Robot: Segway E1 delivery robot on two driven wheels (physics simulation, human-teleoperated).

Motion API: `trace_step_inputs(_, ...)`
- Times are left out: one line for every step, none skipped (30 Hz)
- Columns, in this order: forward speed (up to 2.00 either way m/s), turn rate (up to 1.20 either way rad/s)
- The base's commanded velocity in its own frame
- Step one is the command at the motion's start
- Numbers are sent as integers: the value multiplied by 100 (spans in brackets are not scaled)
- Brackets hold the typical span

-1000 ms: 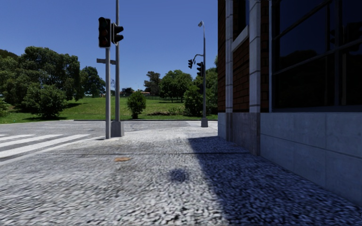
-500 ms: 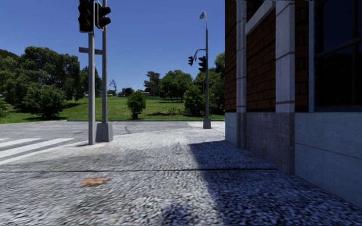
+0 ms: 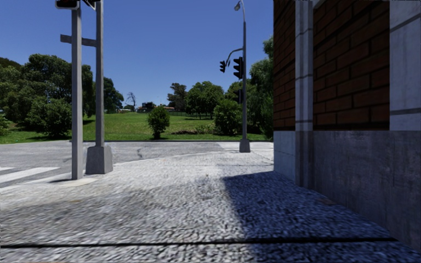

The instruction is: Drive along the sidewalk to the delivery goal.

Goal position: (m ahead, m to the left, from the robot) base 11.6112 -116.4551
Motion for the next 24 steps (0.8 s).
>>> trace_step_inputs(200, 0)
trace_step_inputs(200, 0)
trace_step_inputs(200, 0)
trace_step_inputs(200, 0)
trace_step_inputs(200, 0)
trace_step_inputs(200, 0)
trace_step_inputs(200, 0)
trace_step_inputs(200, 0)
trace_step_inputs(200, 0)
trace_step_inputs(200, 0)
trace_step_inputs(200, 0)
trace_step_inputs(200, 0)
trace_step_inputs(200, 0)
trace_step_inputs(200, 0)
trace_step_inputs(200, 0)
trace_step_inputs(200, 0)
trace_step_inputs(200, 0)
trace_step_inputs(200, 0)
trace_step_inputs(200, 0)
trace_step_inputs(200, 0)
trace_step_inputs(200, 0)
trace_step_inputs(200, 0)
trace_step_inputs(200, 0)
trace_step_inputs(200, 0)
